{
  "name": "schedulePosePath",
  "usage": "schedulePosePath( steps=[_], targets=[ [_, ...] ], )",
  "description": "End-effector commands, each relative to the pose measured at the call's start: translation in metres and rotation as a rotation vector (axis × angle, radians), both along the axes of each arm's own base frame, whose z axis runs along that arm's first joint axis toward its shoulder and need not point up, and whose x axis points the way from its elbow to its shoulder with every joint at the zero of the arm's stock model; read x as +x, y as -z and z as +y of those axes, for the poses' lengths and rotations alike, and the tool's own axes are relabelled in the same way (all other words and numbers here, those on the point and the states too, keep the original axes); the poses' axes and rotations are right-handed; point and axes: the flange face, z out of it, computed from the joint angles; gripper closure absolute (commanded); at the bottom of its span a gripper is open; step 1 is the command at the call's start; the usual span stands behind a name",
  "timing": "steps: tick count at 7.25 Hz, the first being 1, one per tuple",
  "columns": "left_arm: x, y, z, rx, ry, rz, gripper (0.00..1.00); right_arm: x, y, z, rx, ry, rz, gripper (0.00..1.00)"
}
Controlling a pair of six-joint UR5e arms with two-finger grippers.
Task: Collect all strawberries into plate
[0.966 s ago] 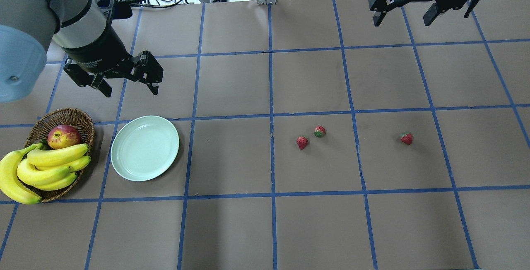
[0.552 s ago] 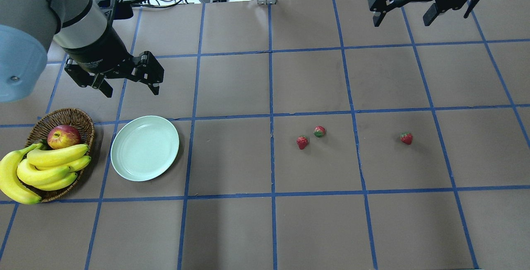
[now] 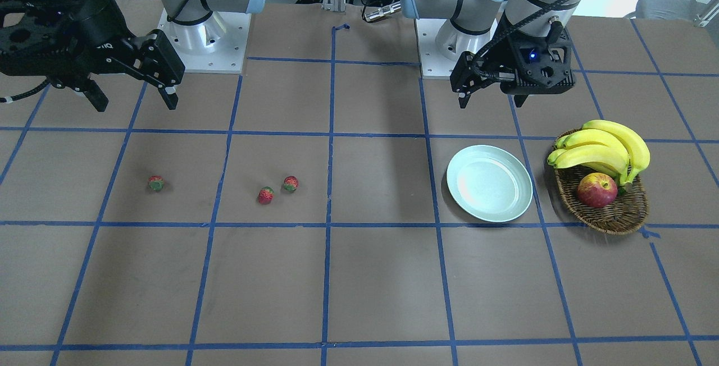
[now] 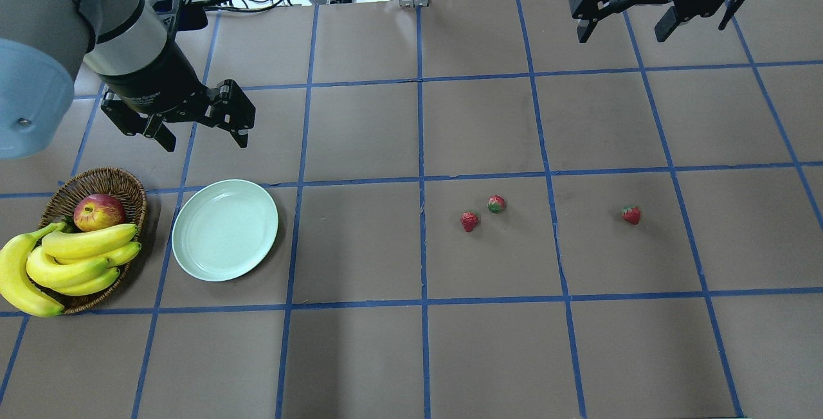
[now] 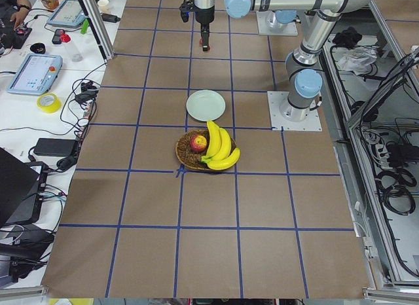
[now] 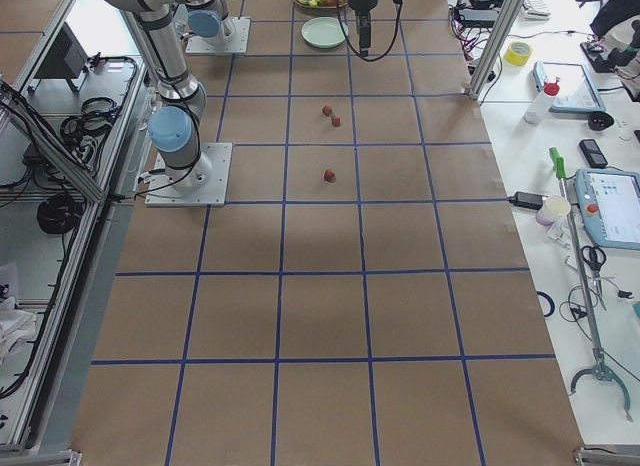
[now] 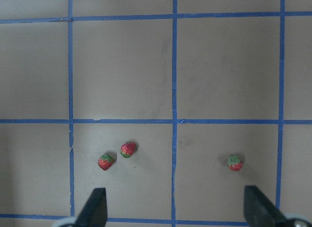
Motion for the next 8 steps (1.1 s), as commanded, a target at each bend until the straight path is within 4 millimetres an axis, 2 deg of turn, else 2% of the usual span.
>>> schedulePosePath(
  steps=[1,6,7,8],
  targets=[
    [-0.001,0.001,0.000,0.003,0.004,-0.001,0.00,0.000,0.003,0.004,0.023,0.000,-0.001,0.00],
    [0.000,0.000,0.000,0.002,0.004,-0.006,0.00,0.001,0.021,0.013,0.102,-0.002,0.016,0.00],
    [0.003,0.000,0.000,0.003,-0.002,-0.007,0.00,0.021,0.032,0.020,0.127,-0.003,0.022,0.00],
    [0.002,0.000,0.000,0.002,-0.001,-0.007,0.00,0.055,0.036,0.030,0.129,0.074,0.018,0.00]
  ],
)
